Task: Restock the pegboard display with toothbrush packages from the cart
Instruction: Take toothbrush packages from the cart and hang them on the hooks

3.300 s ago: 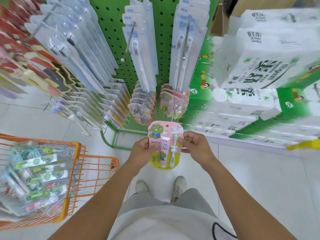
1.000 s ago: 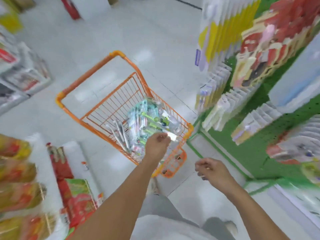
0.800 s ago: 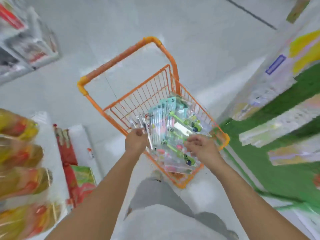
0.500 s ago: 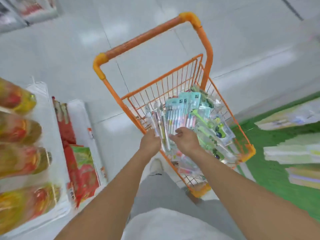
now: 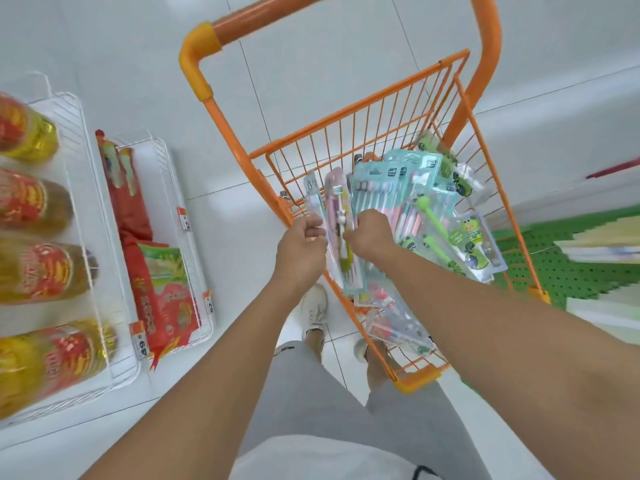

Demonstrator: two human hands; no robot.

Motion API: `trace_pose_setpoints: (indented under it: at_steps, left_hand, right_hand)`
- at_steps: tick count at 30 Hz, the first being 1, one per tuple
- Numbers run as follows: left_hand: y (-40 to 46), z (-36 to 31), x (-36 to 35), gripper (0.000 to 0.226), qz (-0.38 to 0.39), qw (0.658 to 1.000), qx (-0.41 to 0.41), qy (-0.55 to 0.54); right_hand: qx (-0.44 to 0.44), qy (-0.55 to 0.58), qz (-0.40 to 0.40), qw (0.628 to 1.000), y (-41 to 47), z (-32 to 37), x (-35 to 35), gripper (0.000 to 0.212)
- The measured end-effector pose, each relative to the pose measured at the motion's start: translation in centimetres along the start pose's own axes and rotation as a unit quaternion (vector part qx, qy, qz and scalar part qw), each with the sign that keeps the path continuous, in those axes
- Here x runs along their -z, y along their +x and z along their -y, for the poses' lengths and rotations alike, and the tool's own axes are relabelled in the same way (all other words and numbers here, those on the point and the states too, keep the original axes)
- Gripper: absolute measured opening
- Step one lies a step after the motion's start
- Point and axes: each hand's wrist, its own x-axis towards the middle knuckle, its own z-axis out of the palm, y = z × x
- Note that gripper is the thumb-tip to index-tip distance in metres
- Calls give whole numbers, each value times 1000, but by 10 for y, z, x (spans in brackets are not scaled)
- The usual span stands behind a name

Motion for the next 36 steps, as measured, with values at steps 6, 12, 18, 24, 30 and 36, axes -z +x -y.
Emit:
trace_pose_setpoints:
  at_steps: [6, 12, 18, 24, 30, 36]
  left_hand:
    - [4, -14, -19, 16, 21, 999, -14, 28]
    - [-5, -20, -52, 60, 113, 991, 8, 77]
    - [-10, -23, -72, 48, 139, 990, 1, 32]
    - [-18, -21, -60, 35, 52, 991, -66, 108]
    - [-18, -26, -4, 29, 99, 987, -36, -122]
    - [-17, -38, 10, 58, 287, 942, -16, -175]
  right_hand:
    - [27, 109, -24, 993, -27, -41, 31, 34]
    - [24, 375, -3, 927, -80, -87, 80, 15]
    - [-14, 440, 8, 898, -103, -110, 92, 17]
    - [-94, 422, -84, 898, -97, -115, 78, 16]
    - [-110, 416, -43, 902, -96, -111, 79, 15]
    - [-53, 486, 2, 872, -124, -89, 79, 26]
